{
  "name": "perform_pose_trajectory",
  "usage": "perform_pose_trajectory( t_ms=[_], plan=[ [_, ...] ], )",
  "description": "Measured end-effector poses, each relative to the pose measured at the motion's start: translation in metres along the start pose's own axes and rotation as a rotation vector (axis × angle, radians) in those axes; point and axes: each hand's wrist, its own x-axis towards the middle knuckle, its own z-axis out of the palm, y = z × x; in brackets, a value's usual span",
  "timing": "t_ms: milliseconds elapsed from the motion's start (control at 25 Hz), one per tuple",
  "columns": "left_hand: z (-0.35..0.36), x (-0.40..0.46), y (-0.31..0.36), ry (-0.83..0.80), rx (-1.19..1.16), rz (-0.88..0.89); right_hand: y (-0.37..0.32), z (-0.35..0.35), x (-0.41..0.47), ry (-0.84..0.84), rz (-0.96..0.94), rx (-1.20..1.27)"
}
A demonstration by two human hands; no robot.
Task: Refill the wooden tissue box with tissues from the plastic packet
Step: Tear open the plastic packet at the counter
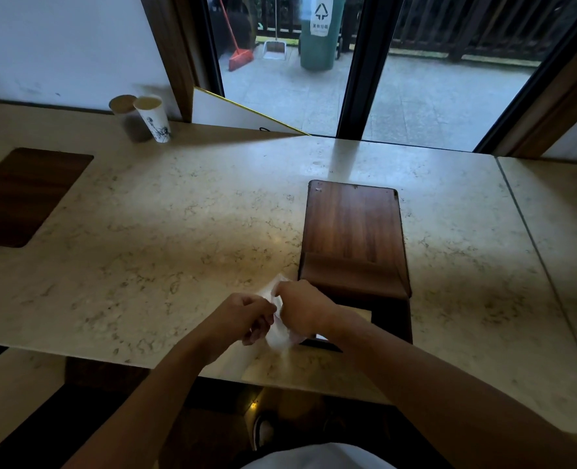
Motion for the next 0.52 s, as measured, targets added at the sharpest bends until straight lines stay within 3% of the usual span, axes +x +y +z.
perform_pose_trajectory(
  t_ms=[80, 280, 360, 520],
  plan=[
    [-0.004, 0.002, -0.008, 0.059, -0.027, -0.021, 0.008, 0.001, -0.001, 0.031, 0.055, 0.095],
    [-0.006, 0.021, -0.030, 0.388, -0.035, -0.225, 0.023, -0.010, -0.007, 0.143, 0.046, 0.207],
    [-0.007, 0.025, -0.035, 0.286, -0.190, -0.202, 0.024, -0.021, -0.014, 0.160, 0.012, 0.323],
    [-0.015, 0.026, -0.051, -0.016, -0.845, -0.115, 0.028, -0.040, -0.032, 0.123, -0.020, 0.752]
  ],
)
